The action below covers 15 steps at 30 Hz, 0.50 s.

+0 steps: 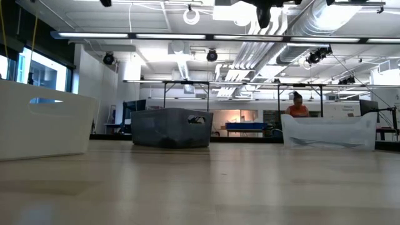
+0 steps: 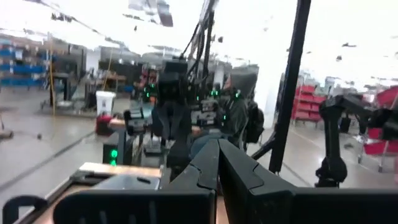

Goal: Sort silverware by color (type)
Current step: Return to Home Position

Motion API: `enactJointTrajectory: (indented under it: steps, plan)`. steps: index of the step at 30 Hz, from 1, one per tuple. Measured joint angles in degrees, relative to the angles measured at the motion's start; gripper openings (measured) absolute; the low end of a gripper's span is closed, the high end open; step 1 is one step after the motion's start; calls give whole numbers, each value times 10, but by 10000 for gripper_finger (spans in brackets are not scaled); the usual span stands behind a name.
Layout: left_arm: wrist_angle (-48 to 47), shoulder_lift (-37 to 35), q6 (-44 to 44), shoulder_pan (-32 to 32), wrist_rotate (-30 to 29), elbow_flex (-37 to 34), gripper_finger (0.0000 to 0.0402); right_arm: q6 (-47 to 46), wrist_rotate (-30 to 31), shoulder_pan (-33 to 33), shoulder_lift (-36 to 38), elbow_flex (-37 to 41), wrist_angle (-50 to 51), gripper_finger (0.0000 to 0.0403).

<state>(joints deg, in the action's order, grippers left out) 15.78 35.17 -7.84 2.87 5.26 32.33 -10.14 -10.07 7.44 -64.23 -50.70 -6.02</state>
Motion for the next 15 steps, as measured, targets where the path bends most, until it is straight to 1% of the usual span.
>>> enactJointTrajectory:
  steps: [5, 8, 15]
  plan:
    - [15, -89, -20, 0, -34, -72, 0, -2, 0, 0, 0, 0, 3, 0]
    - [50, -132, -29, 0, -42, -122, 0, -3, 0, 0, 0, 0, 9, 0]
    - [145, -194, -38, 0, -63, -220, 0, -27, 0, 0, 0, 0, 14, 0]
